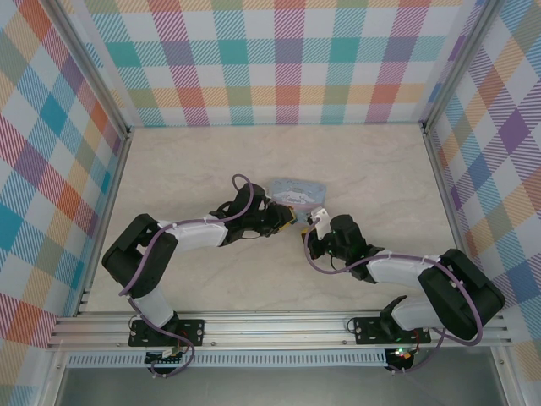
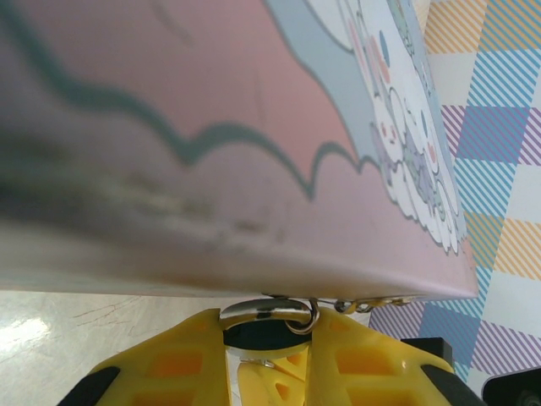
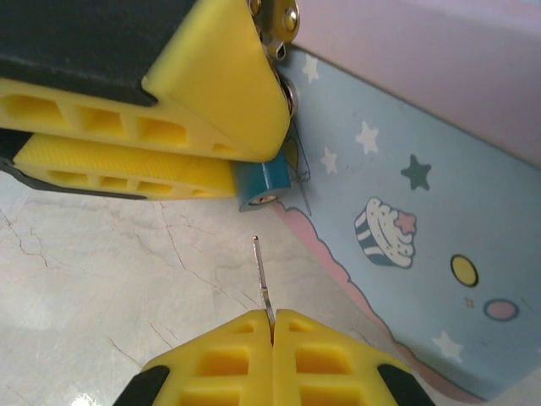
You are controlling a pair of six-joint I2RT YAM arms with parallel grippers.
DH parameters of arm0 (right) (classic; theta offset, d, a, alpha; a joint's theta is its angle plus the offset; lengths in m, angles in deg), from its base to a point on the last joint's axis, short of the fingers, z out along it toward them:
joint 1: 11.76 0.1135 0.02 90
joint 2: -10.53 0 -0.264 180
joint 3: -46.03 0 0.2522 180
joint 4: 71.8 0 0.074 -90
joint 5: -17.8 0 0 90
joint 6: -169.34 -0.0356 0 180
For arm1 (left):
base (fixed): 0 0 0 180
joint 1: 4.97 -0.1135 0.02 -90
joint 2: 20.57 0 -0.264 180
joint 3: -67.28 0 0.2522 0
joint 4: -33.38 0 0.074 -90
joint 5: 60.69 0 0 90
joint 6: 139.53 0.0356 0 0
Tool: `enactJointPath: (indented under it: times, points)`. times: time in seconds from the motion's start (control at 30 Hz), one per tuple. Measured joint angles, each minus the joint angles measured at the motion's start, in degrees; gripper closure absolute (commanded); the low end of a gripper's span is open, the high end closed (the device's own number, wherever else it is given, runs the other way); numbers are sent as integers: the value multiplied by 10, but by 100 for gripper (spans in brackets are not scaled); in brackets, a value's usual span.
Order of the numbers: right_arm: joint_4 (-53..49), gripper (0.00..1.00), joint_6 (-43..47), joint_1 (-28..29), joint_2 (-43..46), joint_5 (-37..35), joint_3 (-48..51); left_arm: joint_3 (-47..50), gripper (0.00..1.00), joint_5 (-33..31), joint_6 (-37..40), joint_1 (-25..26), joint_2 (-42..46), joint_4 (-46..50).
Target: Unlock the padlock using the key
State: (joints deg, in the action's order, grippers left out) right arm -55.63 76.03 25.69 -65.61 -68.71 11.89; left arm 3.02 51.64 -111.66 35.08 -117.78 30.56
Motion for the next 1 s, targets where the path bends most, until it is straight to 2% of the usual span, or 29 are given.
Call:
enactJointPath:
  times: [1.0]
  points:
    - [-3,100,15,0,-12,-15,-19,0,79,2,0,-1,0,0]
